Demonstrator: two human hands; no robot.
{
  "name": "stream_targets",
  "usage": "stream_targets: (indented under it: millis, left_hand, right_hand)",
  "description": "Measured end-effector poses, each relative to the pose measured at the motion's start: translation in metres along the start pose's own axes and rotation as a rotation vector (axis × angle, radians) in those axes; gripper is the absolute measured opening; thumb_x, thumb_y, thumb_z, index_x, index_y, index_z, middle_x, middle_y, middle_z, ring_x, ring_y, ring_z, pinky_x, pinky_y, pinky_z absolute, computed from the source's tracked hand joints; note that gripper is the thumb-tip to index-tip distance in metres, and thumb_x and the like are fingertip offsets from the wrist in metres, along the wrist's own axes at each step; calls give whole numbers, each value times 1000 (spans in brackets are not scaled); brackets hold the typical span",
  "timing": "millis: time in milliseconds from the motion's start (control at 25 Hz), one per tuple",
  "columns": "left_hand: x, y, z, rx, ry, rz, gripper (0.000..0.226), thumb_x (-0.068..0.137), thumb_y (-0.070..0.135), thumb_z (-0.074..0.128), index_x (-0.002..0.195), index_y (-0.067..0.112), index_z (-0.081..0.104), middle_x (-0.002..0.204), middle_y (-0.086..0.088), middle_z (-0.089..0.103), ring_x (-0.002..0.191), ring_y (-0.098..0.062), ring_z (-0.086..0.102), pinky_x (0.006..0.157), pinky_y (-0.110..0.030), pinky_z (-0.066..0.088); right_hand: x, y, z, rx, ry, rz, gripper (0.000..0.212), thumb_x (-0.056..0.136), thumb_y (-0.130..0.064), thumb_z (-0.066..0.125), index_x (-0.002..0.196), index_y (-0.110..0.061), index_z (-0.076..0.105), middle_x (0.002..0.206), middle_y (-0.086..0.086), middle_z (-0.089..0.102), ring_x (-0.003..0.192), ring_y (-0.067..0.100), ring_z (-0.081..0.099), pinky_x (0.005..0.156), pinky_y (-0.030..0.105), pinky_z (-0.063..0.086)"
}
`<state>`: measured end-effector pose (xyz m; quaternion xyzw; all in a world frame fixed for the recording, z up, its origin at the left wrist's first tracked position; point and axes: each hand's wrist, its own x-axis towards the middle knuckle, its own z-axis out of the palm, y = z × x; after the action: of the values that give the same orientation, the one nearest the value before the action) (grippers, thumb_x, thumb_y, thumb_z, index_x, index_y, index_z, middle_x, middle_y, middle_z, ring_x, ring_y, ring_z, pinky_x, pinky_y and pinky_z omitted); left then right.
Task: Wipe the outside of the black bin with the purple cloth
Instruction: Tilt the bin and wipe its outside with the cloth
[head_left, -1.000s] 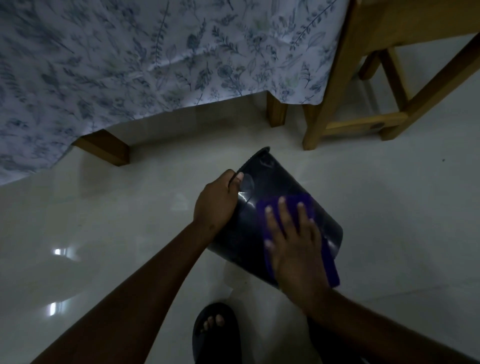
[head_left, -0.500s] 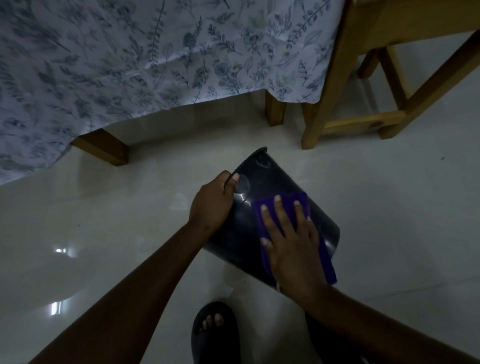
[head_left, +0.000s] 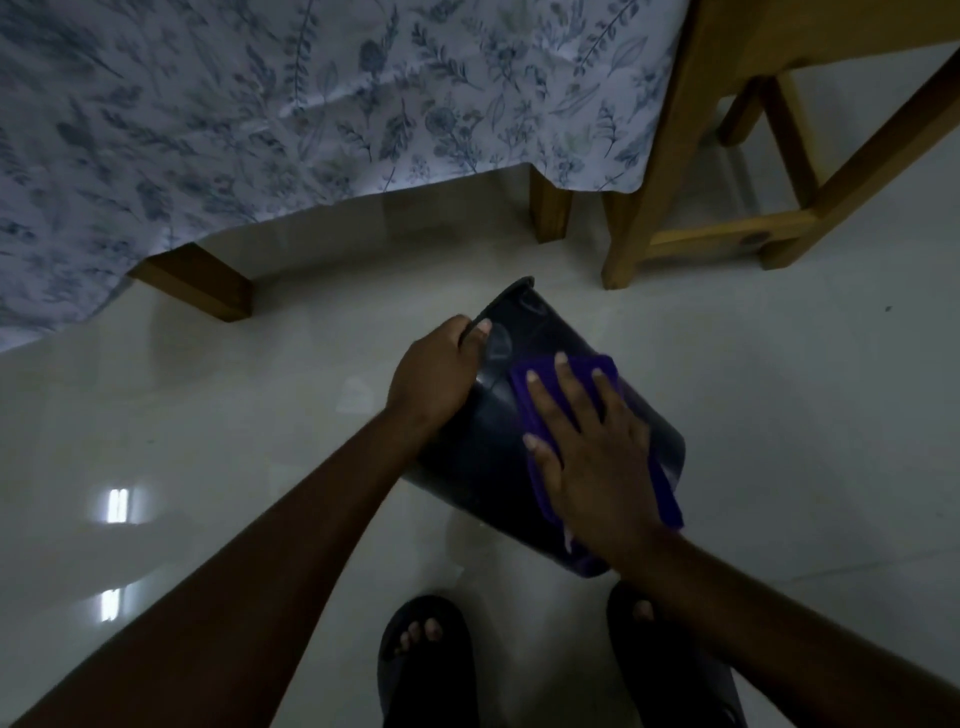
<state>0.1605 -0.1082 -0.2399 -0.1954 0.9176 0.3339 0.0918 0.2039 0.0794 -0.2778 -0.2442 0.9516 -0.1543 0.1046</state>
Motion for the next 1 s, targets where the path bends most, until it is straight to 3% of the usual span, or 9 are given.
stream_targets:
  millis: [120, 200, 320, 440, 520, 600, 720, 920, 1000]
  left_hand:
    - [-2, -2, -18, -222, -231, -68, 31, 98, 44, 42, 114, 21, 56, 98, 5, 63, 85, -12, 60, 63, -22, 43]
    - [-19, -17, -17, -173, -200, -81, 39, 100, 45, 36, 124, 21, 54, 107, 4, 62, 91, -16, 59, 63, -24, 44]
    - [-28, -19, -6, -104, -5, -67, 38, 101, 43, 33, 108, 16, 59, 96, 2, 62, 88, -20, 60, 70, -29, 44]
    - [-11, -9, -6, -101, -17, -32, 42, 101, 43, 31, 101, 13, 59, 90, -3, 65, 82, -20, 62, 73, -32, 49]
    - [-5, -6, -6, -123, -30, 5, 41, 102, 41, 29, 101, 12, 59, 91, -3, 65, 80, -14, 60, 72, -25, 48]
    - [-3, -4, -4, -108, -29, 10, 38, 103, 40, 29, 101, 14, 57, 91, 0, 61, 76, -7, 55, 65, -17, 40]
    - [3, -8, -1, -90, -8, -17, 37, 102, 42, 29, 101, 17, 56, 92, 0, 60, 81, -14, 55, 63, -17, 37]
    - [2, -15, 2, -98, 23, -10, 45, 102, 42, 30, 96, 8, 59, 88, -8, 65, 81, -23, 61, 71, -32, 46]
    - [-6, -15, 3, -138, 74, -2, 42, 102, 39, 30, 95, 8, 57, 85, -5, 64, 77, -19, 59, 70, -29, 46]
  right_hand:
    - [50, 37, -9, 84, 29, 41, 57, 99, -48, 27, 152, -29, 15, 160, 4, 20, 143, 31, 28, 108, 53, 35]
    - [72, 56, -14, 179, 17, 122, 56, 100, -45, 29, 152, -26, 19, 158, 5, 27, 140, 30, 34, 108, 50, 36]
    - [50, 34, -7, 118, 39, 107, 57, 99, -44, 26, 152, -28, 16, 160, 4, 22, 144, 34, 25, 111, 54, 30]
    - [5, -2, 4, -18, 32, -85, 59, 95, -45, 26, 152, -29, 18, 161, 4, 19, 146, 35, 16, 109, 55, 26]
    - [17, 2, 1, -24, 41, -122, 58, 95, -45, 24, 151, -29, 19, 161, 3, 19, 146, 34, 18, 108, 55, 27]
    - [58, 16, -11, 52, 20, -22, 55, 98, -44, 24, 151, -29, 17, 161, 1, 19, 146, 31, 21, 109, 56, 28]
    - [82, 30, -19, 191, -34, 120, 55, 100, -42, 25, 152, -28, 14, 161, 1, 20, 145, 29, 23, 111, 55, 30]
    - [-8, 8, 10, -107, -14, -226, 58, 94, -46, 32, 150, -34, 22, 161, 0, 20, 147, 34, 13, 112, 58, 24]
    - [5, 17, 11, -122, -17, -266, 60, 93, -49, 35, 151, -36, 21, 161, -1, 19, 148, 33, 11, 111, 60, 22]
